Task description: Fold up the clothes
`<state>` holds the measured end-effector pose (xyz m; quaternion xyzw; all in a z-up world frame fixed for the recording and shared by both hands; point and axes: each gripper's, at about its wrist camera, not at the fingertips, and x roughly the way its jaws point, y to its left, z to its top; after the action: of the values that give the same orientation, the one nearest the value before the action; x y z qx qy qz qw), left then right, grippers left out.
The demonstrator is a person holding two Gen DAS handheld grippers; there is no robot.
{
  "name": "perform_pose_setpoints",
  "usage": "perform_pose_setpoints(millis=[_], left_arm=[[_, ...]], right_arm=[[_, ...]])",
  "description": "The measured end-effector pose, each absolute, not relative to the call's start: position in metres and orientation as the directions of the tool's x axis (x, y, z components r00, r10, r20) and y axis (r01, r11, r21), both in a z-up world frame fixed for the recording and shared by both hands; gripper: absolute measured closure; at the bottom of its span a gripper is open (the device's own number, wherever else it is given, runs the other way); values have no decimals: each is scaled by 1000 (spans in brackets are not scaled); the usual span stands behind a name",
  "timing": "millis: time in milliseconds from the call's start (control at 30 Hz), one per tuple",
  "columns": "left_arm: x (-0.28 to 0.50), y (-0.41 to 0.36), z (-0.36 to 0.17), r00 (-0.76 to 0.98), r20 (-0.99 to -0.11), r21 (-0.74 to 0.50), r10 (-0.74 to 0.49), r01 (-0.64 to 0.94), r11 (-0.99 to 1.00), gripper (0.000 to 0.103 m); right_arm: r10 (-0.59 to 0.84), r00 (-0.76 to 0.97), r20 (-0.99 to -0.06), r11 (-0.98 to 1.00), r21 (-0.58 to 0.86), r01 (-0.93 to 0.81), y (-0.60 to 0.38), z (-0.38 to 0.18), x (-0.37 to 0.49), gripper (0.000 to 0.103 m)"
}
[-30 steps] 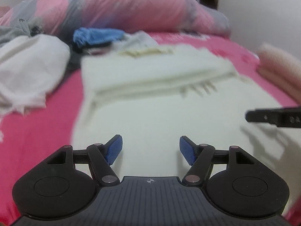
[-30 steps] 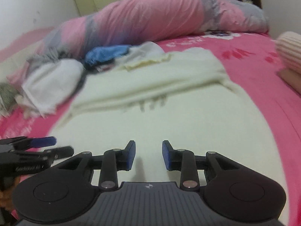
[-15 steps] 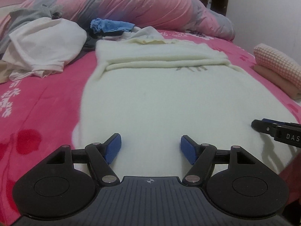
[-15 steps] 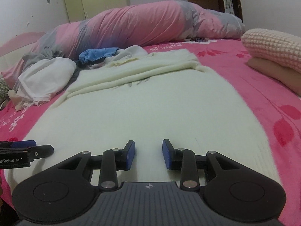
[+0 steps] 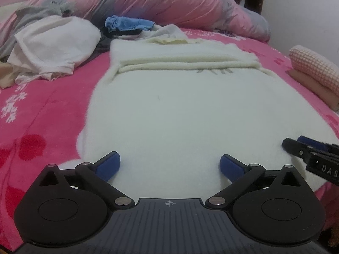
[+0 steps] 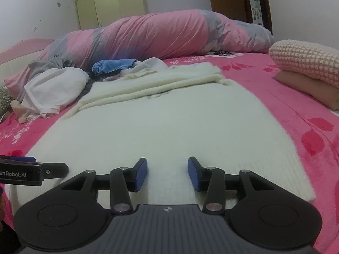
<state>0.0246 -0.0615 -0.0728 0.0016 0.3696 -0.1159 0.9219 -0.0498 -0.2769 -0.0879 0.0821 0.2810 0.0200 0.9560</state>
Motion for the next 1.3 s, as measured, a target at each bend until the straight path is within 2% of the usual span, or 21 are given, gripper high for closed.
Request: perform_pose_setpoints(millis=[233,367,567,733,833,1033,1200,1300], left_arm=[[26,-56,-67,679,-701,-127,-218,182,975,0],[24,-55,-63,678,-705,-129,-208,166,978,0],[19,-48,-51,701,-688,-134,-188,132,982,0],[24,-53,-50,696,-710,-70,-112,90,994,0],[27,-57,-56,663,-742,-60,-95,74,995,0],[27,-62,-61,651,-757,-20,-64,75,997,0],[25,-61,-61,648,-759,-26,-65,71,997,0],[24,-61,-61,647,-760,-27,-65,69,997,0]], right_arm=[[103,837,-538,982,189,0,-275,-86,-47,42],[88,844,-530,985,174,6,-270,-87,-48,40],[70,841,-536,985,173,28,-271,-74,-48,41],[50,856,-514,987,157,37,-281,-63,-43,42],[24,833,-552,993,110,44,-287,-74,-41,46],[-16,825,-566,999,31,40,-295,-83,-64,52],[-31,805,-592,993,75,93,-300,-70,-76,55],[2,825,-565,995,85,56,-287,-61,-80,54]])
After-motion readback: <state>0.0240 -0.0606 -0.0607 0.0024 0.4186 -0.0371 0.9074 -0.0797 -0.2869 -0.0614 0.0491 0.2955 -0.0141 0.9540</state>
